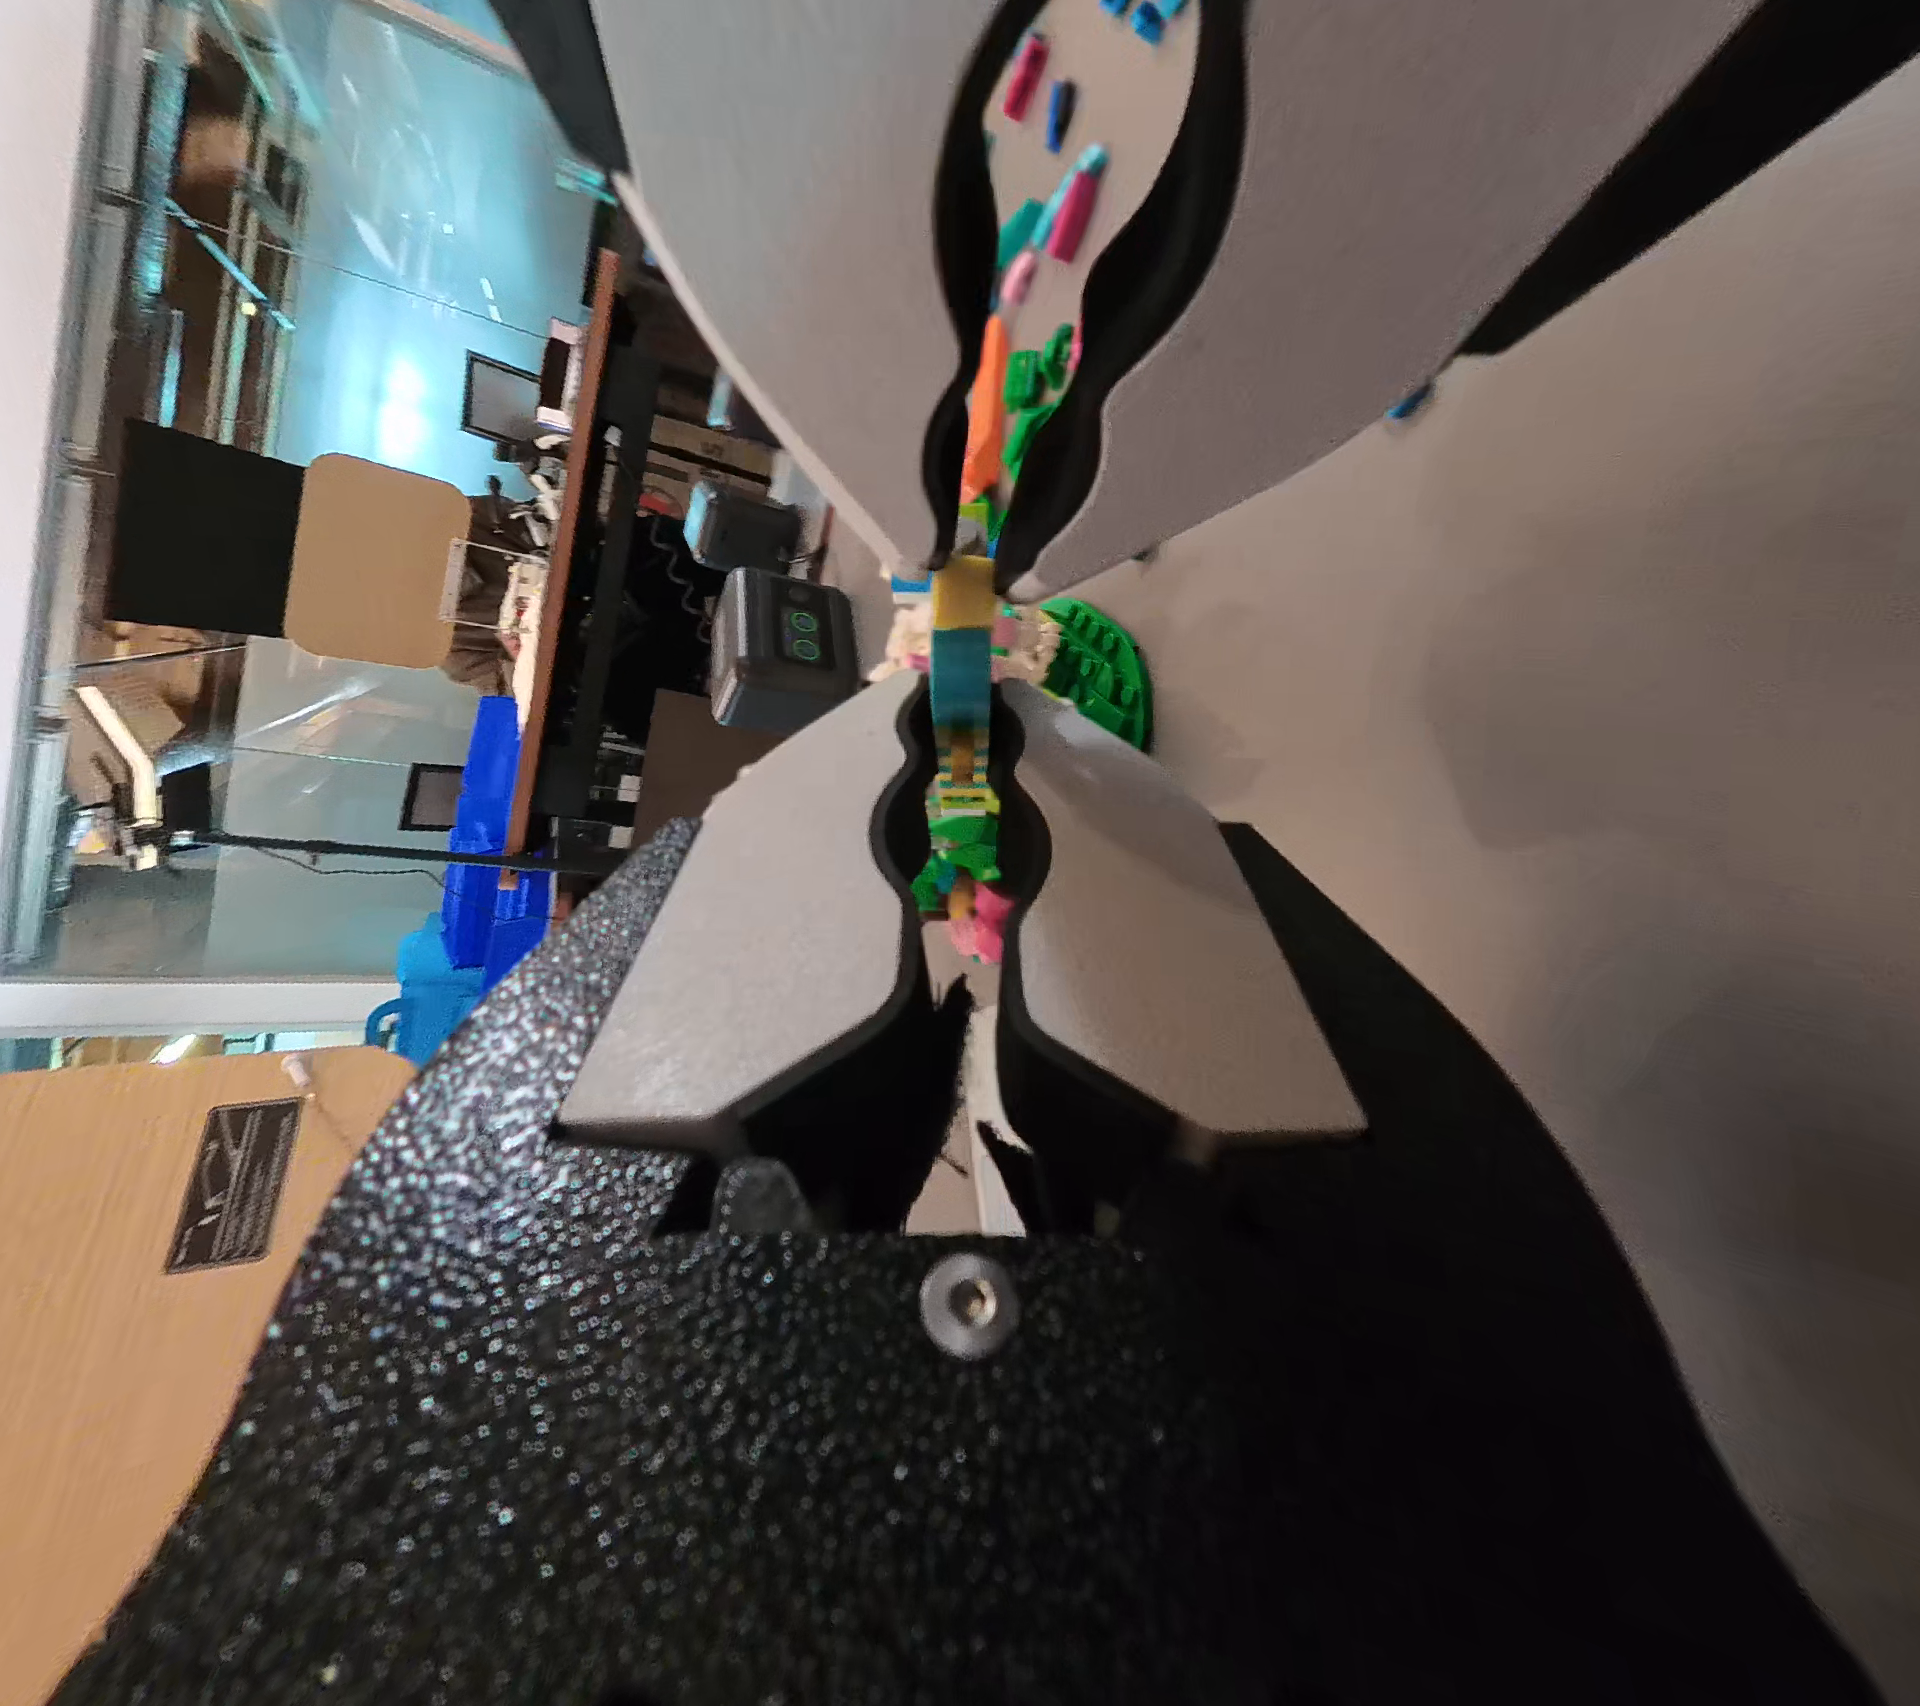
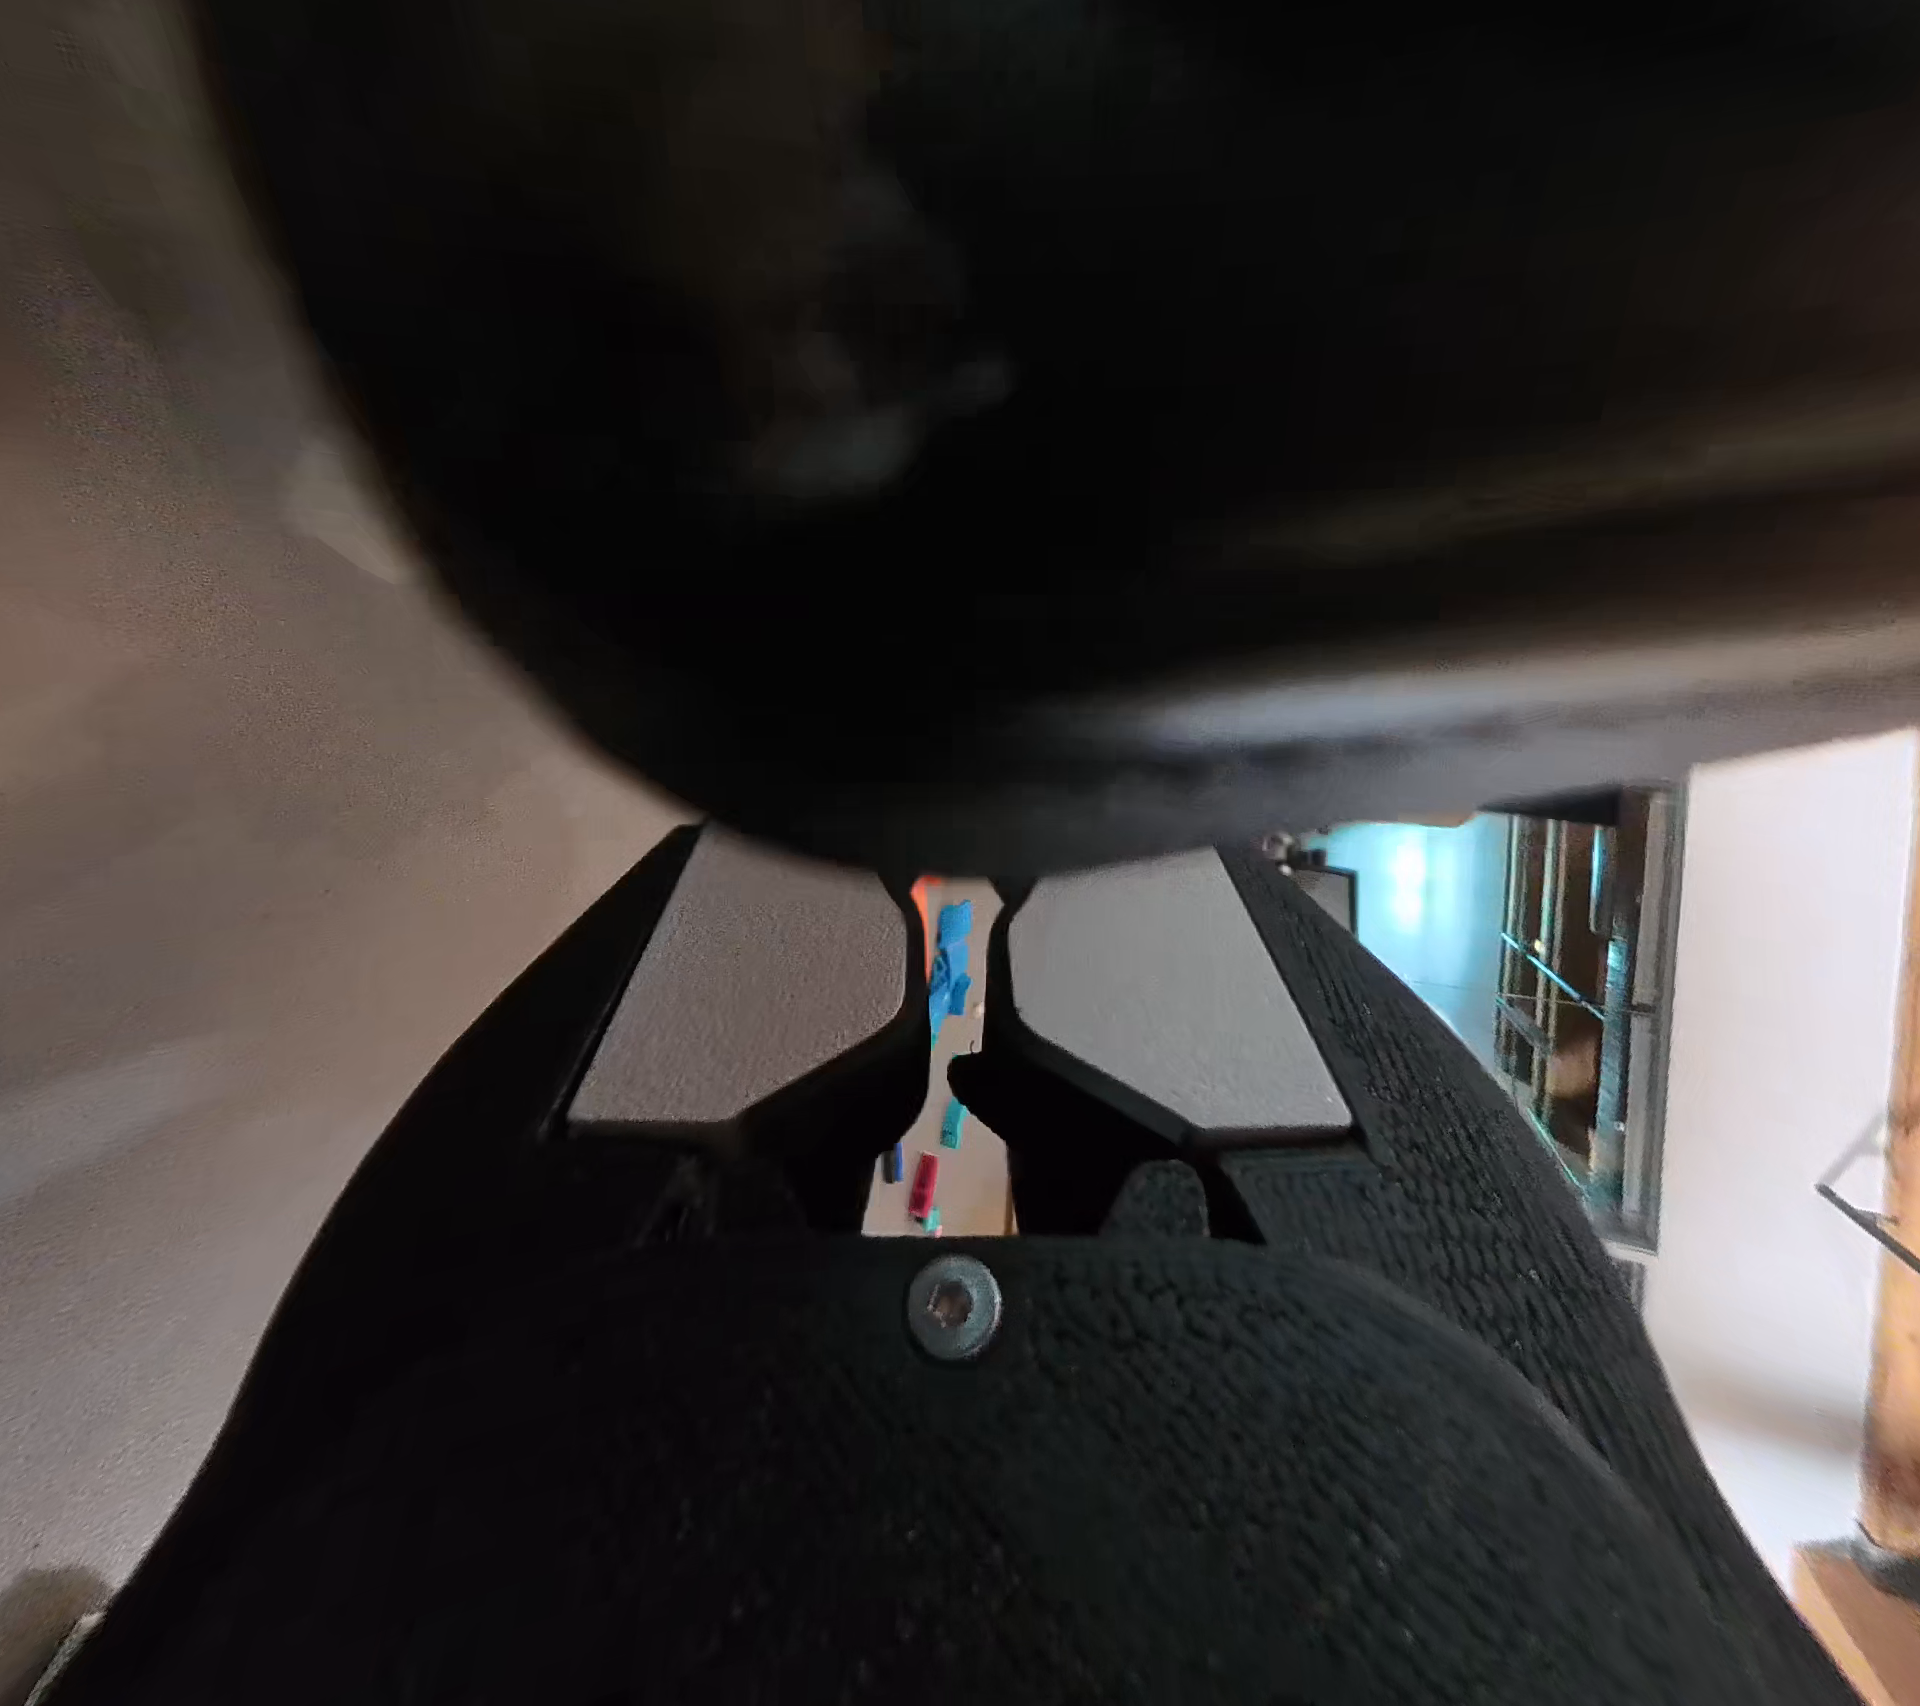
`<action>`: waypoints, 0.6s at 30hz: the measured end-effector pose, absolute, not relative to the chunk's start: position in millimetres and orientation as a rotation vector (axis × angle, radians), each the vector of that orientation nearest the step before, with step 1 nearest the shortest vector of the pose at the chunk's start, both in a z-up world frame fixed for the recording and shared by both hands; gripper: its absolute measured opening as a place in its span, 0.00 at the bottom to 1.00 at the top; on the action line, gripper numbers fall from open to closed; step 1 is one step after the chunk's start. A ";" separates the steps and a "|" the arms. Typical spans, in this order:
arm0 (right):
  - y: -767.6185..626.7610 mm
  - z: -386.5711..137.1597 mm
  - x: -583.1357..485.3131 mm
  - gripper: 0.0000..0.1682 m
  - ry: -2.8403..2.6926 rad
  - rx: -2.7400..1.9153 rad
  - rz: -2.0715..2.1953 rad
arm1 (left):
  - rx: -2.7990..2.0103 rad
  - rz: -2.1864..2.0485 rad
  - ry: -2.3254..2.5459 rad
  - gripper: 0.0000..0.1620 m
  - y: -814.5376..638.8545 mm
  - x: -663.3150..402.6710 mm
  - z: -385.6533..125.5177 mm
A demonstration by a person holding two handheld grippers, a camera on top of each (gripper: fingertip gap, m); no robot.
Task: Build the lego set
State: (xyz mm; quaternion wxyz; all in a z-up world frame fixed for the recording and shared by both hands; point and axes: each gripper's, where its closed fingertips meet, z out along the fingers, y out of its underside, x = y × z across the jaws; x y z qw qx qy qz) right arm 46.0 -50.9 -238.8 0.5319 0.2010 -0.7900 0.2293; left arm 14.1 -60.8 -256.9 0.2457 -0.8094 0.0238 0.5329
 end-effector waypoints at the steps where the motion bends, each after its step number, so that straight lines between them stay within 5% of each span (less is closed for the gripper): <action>1: -50.6 -241.1 46.0 0.03 -1.897 0.484 0.550 | -2.230 1.425 0.068 0.05 -60.7 14.7 -260.0; 18: -25.8 -228.7 55.9 0.03 -2.344 0.217 1.244 | -2.155 -0.205 -0.321 0.05 -39.2 81.0 -290.4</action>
